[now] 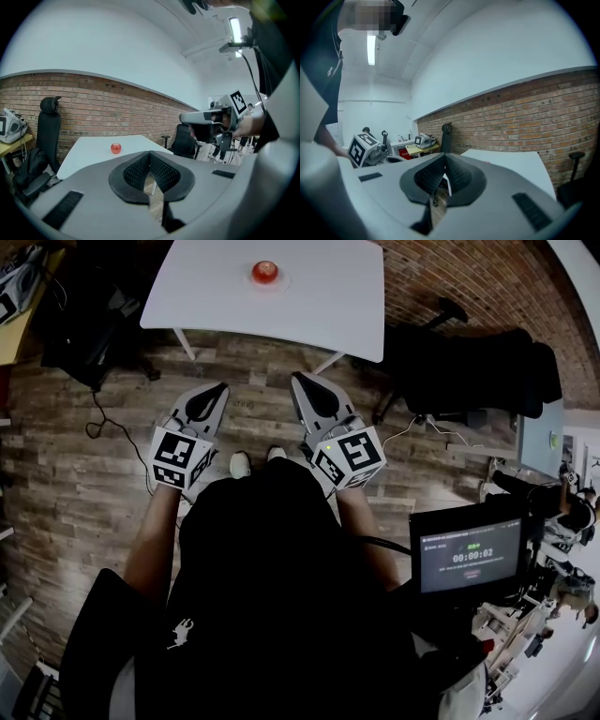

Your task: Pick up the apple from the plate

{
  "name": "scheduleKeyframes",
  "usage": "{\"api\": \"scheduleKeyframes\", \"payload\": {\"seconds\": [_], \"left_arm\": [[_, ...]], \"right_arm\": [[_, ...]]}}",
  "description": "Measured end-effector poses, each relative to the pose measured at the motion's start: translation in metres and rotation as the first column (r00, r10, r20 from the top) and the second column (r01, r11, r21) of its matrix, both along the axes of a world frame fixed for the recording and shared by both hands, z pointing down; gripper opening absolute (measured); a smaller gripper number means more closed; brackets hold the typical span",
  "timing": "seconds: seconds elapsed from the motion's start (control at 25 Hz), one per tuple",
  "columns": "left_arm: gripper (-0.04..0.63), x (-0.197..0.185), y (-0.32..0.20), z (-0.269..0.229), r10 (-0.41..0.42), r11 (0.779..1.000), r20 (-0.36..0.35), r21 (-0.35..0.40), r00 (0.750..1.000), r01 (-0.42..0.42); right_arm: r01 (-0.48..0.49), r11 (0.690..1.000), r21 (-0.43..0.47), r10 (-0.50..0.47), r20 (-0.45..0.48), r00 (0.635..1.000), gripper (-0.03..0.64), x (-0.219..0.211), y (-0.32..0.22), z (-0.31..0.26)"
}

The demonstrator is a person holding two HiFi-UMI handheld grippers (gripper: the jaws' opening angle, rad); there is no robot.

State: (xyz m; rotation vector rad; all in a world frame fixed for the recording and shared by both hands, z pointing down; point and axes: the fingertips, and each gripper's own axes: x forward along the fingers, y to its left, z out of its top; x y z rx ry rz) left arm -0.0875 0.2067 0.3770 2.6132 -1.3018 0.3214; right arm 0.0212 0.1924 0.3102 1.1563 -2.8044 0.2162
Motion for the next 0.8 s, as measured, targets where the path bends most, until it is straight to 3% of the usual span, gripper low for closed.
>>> {"api": "scheduleKeyframes", "payload": {"seconds": [0.8], "left_arm": [[0.006,-0.024,-0.003,-0.003,-0.033,0.999,0.018,-0.014,0.999,0.033]], "right_arm": [[0.026,1.000,-0.002,-0.026,0.007,1.000,0.004,-0.021,-0.008,-0.004]]}}
